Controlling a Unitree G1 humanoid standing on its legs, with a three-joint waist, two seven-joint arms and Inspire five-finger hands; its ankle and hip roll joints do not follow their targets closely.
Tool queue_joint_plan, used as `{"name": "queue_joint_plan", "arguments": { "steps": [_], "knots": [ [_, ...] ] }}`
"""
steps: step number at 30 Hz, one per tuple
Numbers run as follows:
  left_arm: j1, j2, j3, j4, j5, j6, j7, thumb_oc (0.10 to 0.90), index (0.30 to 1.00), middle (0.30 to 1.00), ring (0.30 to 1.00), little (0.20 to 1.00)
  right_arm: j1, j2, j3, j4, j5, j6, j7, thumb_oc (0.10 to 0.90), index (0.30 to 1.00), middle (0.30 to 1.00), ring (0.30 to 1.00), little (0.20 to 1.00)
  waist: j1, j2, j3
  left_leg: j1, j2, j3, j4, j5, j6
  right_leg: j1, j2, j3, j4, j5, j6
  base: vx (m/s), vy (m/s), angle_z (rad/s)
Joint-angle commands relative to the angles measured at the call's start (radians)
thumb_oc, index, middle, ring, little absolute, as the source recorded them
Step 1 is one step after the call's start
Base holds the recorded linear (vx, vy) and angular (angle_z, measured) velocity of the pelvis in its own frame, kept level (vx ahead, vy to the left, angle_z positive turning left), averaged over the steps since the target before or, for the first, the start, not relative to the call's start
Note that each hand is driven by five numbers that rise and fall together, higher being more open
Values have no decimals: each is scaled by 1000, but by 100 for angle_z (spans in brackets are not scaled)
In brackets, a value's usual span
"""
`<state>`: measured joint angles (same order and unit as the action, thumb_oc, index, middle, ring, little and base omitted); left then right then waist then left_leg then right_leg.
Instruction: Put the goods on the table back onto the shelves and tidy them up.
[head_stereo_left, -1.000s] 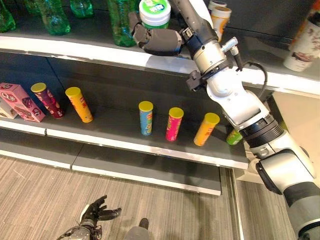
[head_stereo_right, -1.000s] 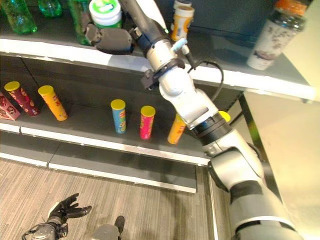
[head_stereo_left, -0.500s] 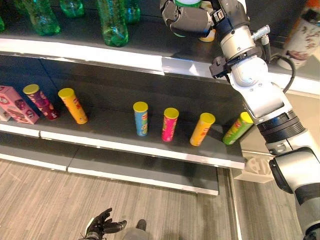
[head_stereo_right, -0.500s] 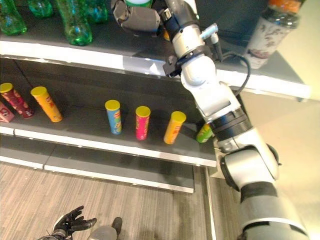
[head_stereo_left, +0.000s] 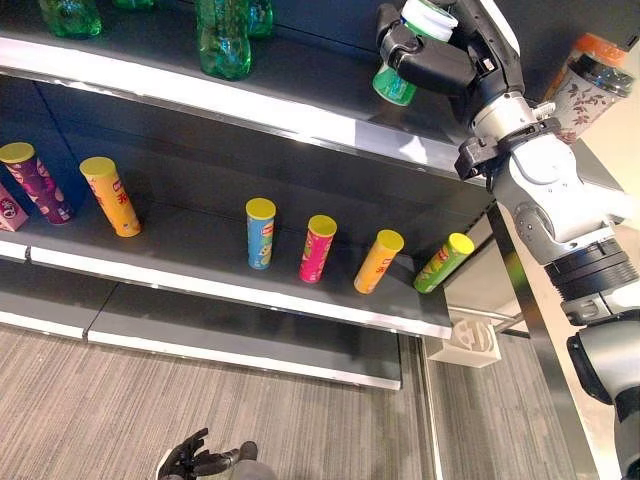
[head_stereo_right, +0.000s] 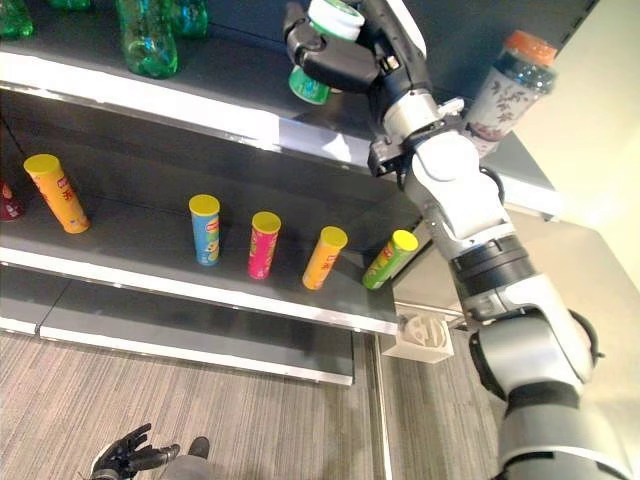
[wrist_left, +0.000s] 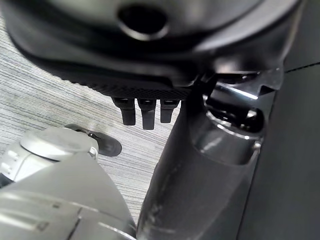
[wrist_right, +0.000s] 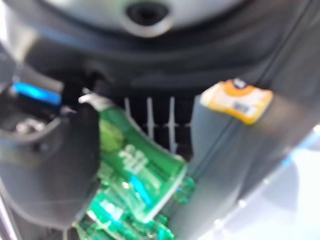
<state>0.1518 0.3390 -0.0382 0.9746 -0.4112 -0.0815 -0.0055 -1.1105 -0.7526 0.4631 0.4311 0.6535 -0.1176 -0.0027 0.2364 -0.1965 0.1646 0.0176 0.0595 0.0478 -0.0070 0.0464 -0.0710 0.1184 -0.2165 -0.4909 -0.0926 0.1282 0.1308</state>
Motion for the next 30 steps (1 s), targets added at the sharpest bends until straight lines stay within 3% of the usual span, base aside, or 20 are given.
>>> {"name": "queue_joint_plan", "arguments": {
  "steps": [1,8,30],
  "knots": [
    [-10,36,-50,13,-15,-38,6,800,900,900,900,900,-119,-78,-54,36,10,-75,-52,400,300,300,300,300,49,24,-62,45,28,11,-66,-56,-14,31,-94,-17,41,20,126,0,0,0],
    [-1,27,-51,-2,-16,-43,8,800,900,900,900,900,-124,-91,-53,37,-115,-71,-87,400,300,300,300,300,50,30,-57,34,18,1,-69,-51,-10,29,-104,-28,45,33,130,-1,3,1],
    [-21,27,-51,40,18,-47,10,800,900,900,900,900,-77,-85,-78,35,-217,-66,-108,400,300,300,300,300,62,20,-44,11,11,-18,-72,-41,-12,30,-108,-59,47,51,131,1,2,3]
  ]
}}
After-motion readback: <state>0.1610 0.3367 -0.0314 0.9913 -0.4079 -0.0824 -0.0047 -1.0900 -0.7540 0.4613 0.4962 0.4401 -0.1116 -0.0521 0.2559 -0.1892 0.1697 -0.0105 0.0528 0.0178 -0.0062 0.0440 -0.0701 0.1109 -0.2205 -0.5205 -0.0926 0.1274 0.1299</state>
